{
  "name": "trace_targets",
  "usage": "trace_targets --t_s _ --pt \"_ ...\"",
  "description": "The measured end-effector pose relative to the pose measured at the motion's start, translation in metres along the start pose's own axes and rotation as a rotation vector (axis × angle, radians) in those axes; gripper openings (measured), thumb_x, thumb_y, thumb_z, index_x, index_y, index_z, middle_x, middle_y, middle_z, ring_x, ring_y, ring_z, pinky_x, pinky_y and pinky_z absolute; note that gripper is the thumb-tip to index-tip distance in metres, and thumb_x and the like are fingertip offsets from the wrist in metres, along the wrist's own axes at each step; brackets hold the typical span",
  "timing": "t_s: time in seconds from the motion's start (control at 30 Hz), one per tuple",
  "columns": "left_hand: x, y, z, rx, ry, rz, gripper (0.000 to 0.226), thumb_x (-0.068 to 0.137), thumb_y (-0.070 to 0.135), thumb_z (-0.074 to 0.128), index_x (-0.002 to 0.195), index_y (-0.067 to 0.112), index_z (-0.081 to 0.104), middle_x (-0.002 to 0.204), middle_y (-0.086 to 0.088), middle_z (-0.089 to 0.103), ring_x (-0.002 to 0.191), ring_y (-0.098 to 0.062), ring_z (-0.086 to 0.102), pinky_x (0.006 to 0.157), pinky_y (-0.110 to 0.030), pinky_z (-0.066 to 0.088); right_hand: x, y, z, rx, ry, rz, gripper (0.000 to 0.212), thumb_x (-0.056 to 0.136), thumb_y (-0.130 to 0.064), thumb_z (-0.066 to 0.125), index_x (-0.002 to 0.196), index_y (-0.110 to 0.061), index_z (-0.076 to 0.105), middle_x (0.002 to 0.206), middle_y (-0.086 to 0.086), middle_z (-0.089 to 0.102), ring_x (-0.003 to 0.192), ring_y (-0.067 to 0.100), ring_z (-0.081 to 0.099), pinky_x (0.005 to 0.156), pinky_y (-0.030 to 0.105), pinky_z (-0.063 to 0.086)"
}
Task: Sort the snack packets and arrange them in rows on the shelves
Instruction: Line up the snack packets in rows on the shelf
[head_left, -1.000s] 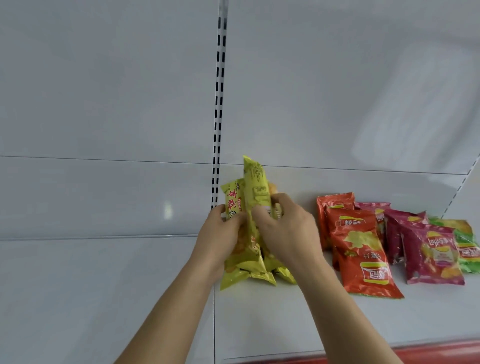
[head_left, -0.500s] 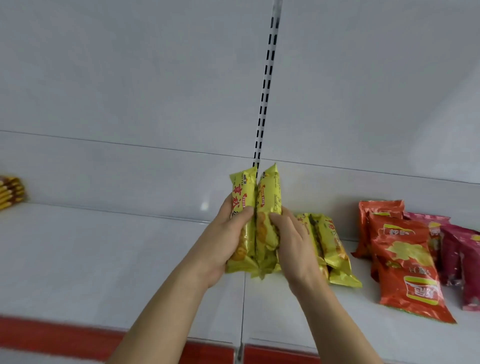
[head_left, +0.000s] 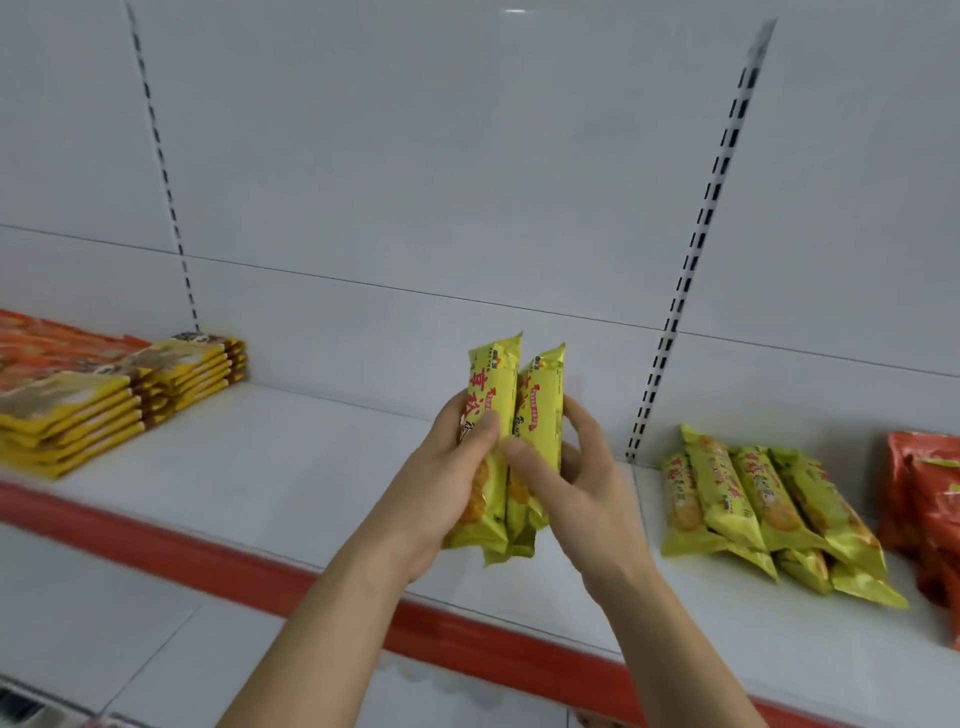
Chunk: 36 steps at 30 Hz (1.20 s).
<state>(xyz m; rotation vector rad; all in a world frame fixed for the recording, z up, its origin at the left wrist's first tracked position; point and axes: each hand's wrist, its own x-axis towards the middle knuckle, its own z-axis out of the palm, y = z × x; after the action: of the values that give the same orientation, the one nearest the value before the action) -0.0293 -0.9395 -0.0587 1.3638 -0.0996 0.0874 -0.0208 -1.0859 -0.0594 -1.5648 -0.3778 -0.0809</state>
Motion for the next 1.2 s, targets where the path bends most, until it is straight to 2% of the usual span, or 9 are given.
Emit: trace_targets --t_s 0.2,0.3,0.43,0.53,0.6,0.7,0.83,0.97,1.2 --pt "-0.021 0.014 -0.098 -0.132 0.067 -0.107 0.050 0.091 0.050 0.067 0.134 0.026 0.061 0.115 -0.006 0.077 0.102 -0.025 0.076 0.082 -0.045 0.060 -0.001 0.010 0.082 0.203 -0.025 0.098 0.050 0.093 0.000 0.060 0.129 -0.034 0.064 0.112 0.014 0.072 0.098 0.037 0.071 0.090 0.059 0.055" --pt "-0.023 0.015 -0.135 -0.249 0.117 -0.141 0.048 0.096 0.043 0.062 0.135 0.015 0.061 0.109 -0.010 0.078 0.095 -0.025 0.077 0.079 -0.041 0.058 0.000 0.020 0.118 0.195 -0.043 0.140 0.043 0.086 -0.011 0.063 0.122 -0.035 0.068 0.109 0.014 0.073 0.100 0.037 0.070 0.093 0.062 0.052" --pt "-0.019 0.016 -0.167 -0.281 0.163 -0.127 0.041 0.102 0.040 0.058 0.133 0.013 0.060 0.112 -0.020 0.075 0.093 -0.025 0.077 0.071 -0.039 0.061 0.015 0.029 0.147 0.257 -0.047 0.244 0.040 0.086 -0.014 0.063 0.124 -0.025 0.065 0.111 0.017 0.073 0.094 0.041 0.070 0.082 0.052 0.054" --pt "-0.011 0.017 -0.186 -0.237 0.126 -0.081 0.036 0.103 0.037 0.056 0.133 0.016 0.058 0.083 0.000 0.078 0.072 -0.014 0.076 0.062 -0.031 0.059 0.031 0.029 0.164 0.285 -0.067 0.260 0.031 0.094 -0.009 0.057 0.122 -0.019 0.067 0.111 0.020 0.072 0.091 0.033 0.069 0.082 0.047 0.052" --pt "-0.003 0.018 -0.195 -0.208 0.120 -0.074 0.032 0.104 0.033 0.056 0.133 0.020 0.056 0.084 0.003 0.078 0.074 -0.013 0.076 0.063 -0.031 0.060 0.042 0.031 0.172 0.159 -0.094 0.206 0.029 0.090 -0.024 0.067 0.119 -0.023 0.069 0.113 0.012 0.073 0.099 0.029 0.071 0.089 0.051 0.055" --pt "0.012 0.019 -0.205 -0.165 0.157 -0.061 0.031 0.103 0.031 0.059 0.134 0.028 0.057 0.116 -0.007 0.077 0.104 -0.026 0.075 0.086 -0.048 0.061 0.065 0.033 0.178 -0.081 -0.120 0.171 0.035 0.086 -0.027 0.079 0.119 -0.030 0.068 0.109 -0.001 0.072 0.090 0.023 0.075 0.084 0.050 0.060" --pt "0.034 0.020 -0.229 -0.158 0.279 -0.080 0.029 0.099 0.035 0.065 0.128 0.033 0.064 0.119 -0.015 0.073 0.106 -0.036 0.073 0.095 -0.059 0.057 0.107 0.036 0.183 -0.502 -0.076 0.073 0.036 0.090 -0.032 0.067 0.124 -0.041 0.060 0.099 -0.012 0.070 0.082 0.010 0.068 0.077 0.036 0.057" --pt "0.047 0.018 -0.259 -0.114 0.330 -0.080 0.031 0.097 0.039 0.068 0.128 0.038 0.064 0.121 -0.007 0.074 0.110 -0.035 0.072 0.097 -0.061 0.055 0.155 0.059 0.193 -0.840 -0.174 -0.037 0.042 0.098 -0.030 0.053 0.139 -0.032 0.042 0.097 -0.002 0.067 0.087 0.024 0.062 0.073 0.034 0.046" --pt "0.063 0.016 -0.305 -0.083 0.345 -0.112 0.036 0.099 0.038 0.066 0.134 0.039 0.059 0.123 -0.005 0.074 0.112 -0.034 0.071 0.099 -0.060 0.055 0.213 0.097 0.256 -1.225 -0.349 -0.278 0.047 0.100 -0.017 0.047 0.146 -0.026 0.039 0.137 0.000 0.050 0.117 0.030 0.052 0.092 0.038 0.045"
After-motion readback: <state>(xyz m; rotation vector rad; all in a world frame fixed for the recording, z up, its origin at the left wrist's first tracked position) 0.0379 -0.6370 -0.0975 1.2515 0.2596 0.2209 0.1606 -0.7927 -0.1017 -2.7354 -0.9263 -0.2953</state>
